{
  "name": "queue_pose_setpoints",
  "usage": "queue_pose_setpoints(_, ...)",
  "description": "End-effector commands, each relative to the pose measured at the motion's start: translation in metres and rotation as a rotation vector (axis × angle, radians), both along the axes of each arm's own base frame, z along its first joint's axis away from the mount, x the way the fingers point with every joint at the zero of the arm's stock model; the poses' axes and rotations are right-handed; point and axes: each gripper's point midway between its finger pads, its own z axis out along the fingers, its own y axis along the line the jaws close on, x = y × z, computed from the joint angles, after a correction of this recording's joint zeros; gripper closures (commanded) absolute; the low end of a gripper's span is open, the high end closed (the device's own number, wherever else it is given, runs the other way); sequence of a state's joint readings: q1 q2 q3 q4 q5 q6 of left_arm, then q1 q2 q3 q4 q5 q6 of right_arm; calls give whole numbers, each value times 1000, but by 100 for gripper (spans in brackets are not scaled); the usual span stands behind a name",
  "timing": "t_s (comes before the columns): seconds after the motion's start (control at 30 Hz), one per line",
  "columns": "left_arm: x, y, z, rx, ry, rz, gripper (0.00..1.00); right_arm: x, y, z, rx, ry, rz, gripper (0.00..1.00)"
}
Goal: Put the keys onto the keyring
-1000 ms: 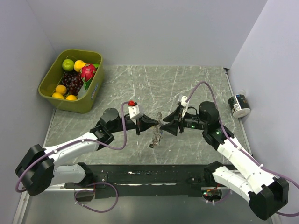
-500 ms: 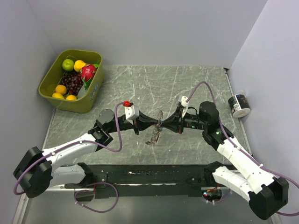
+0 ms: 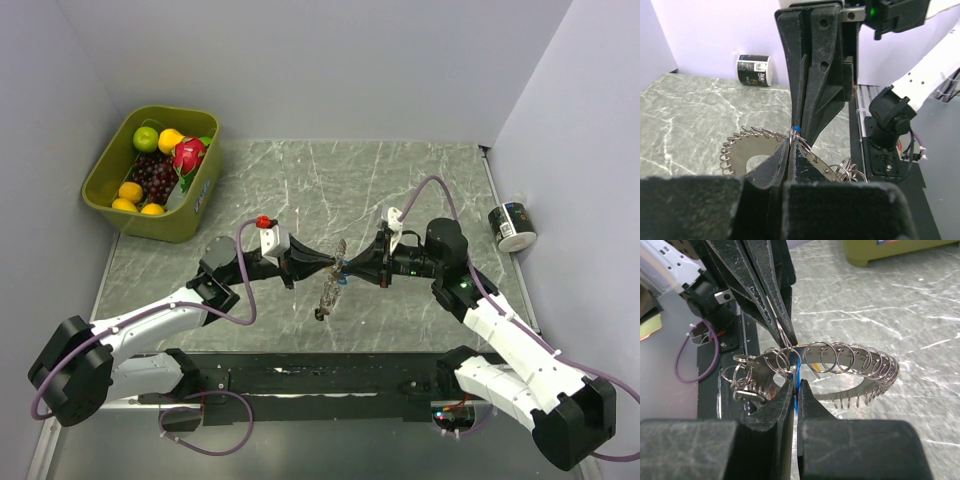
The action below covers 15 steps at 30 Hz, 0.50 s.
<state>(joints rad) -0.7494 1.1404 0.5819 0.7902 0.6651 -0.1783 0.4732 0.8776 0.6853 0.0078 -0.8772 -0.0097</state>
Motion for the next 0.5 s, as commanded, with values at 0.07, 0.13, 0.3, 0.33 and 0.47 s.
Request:
queue_pose_setpoints(0.07, -17, 9, 49, -150, -120, -59, 99, -1, 2, -3, 5, -20, 35, 100)
queue_pose_setpoints(0.13, -18, 9, 50, -158, -117, -71, 99, -2, 3, -5, 3, -16, 44, 100)
queue_pose_setpoints(0.3, -21, 10, 55, -187, -121, -92, 99, -4, 4, -7, -4, -9, 62, 100)
queue_pose_setpoints(0.33, -22, 10, 55, -189, -121, -96, 99, -5, 4, -9, -5, -4, 67, 100)
queue_pose_setpoints(0.47, -23, 11, 57, -208, -117, -104, 99, -6, 7, -11, -1, 11, 90, 100)
